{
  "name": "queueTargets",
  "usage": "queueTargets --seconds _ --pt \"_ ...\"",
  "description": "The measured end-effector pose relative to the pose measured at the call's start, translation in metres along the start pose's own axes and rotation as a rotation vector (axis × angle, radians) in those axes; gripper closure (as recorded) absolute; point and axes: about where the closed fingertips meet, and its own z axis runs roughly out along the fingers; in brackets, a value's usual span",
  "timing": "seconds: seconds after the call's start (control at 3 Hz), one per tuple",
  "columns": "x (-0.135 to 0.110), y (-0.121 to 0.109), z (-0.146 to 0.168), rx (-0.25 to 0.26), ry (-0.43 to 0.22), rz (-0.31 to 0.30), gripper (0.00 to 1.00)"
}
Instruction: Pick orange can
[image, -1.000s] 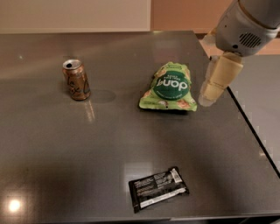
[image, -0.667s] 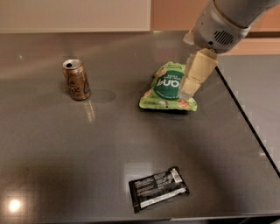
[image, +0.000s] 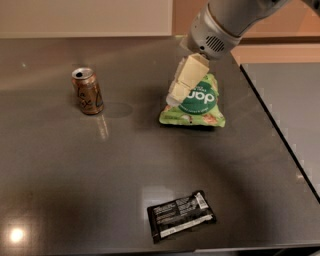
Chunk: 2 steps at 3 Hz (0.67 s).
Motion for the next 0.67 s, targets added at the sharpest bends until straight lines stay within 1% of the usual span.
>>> queueTargets --seconds 0.67 --pt "-0.039 -0.015 0.057 0.001 -0.11 0.006 0.0"
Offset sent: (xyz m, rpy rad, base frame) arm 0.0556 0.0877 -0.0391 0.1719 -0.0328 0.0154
